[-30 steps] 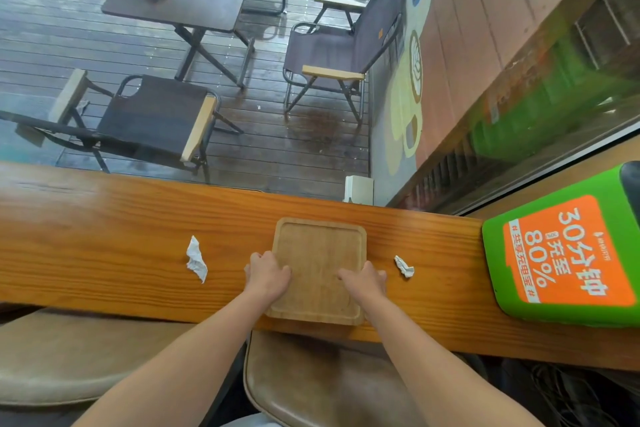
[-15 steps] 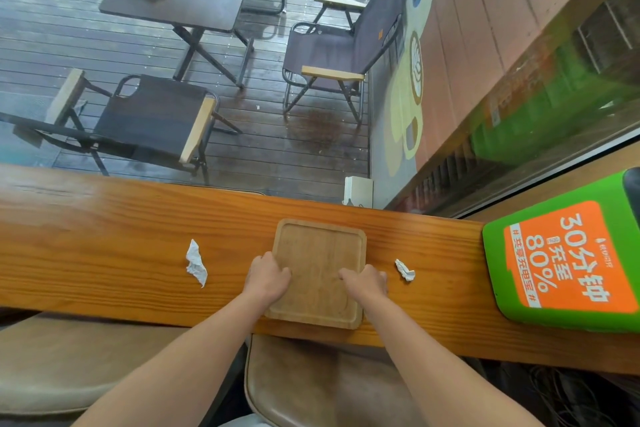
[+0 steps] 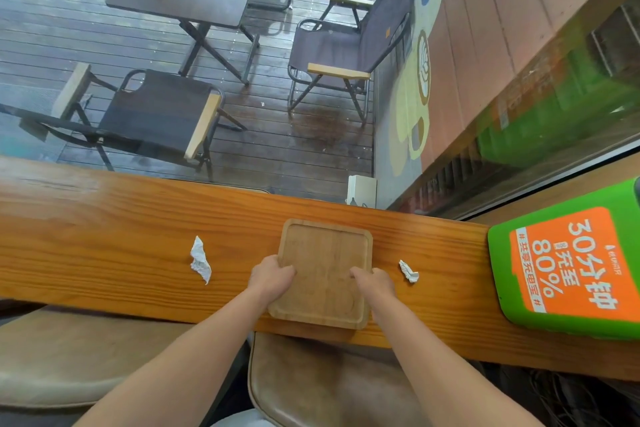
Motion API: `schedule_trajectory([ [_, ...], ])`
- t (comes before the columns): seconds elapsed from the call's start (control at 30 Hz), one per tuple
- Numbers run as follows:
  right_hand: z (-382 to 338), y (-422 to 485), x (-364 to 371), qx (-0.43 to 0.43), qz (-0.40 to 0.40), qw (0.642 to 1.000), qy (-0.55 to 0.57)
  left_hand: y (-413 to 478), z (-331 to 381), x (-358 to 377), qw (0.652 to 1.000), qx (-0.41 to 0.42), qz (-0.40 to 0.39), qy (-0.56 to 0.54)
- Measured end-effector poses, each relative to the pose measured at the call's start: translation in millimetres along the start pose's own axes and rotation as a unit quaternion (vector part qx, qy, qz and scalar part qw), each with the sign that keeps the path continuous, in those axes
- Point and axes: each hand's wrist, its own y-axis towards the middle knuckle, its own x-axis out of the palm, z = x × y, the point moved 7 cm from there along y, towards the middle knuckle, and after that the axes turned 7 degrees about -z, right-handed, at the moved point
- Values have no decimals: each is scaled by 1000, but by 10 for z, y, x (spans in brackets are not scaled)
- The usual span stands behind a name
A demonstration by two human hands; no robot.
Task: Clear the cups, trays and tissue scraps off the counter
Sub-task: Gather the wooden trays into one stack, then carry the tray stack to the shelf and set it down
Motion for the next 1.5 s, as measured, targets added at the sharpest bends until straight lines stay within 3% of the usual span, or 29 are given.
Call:
schedule_trajectory([
  [0.13,75,50,0,23,-51,992,110,51,-103,23,990,-54,-25,-124],
  [0.4,123,170,-11,24,-41,987,151,121,-160,-18,969,-84,-8,-230],
  [0.53,150,235,-50,28,-44,987,154,85,-160,95,962,-90,-47,-253],
  [0.67,149,282,10,32,-99,975,194,4,-175,145,949,-92,-89,-288],
  [0.9,107,90,-77,-1,-121,974,193,-224,-9,29,959,-55,-99,-261],
  [1.13,-169,-346,-340,-89,-112,969,204,-506,418,-245,972,20,-94,-216],
  [1.5,61,-1522,-814,-181,48,938,292,-1122,1250,-113,959,173,-157,-157],
])
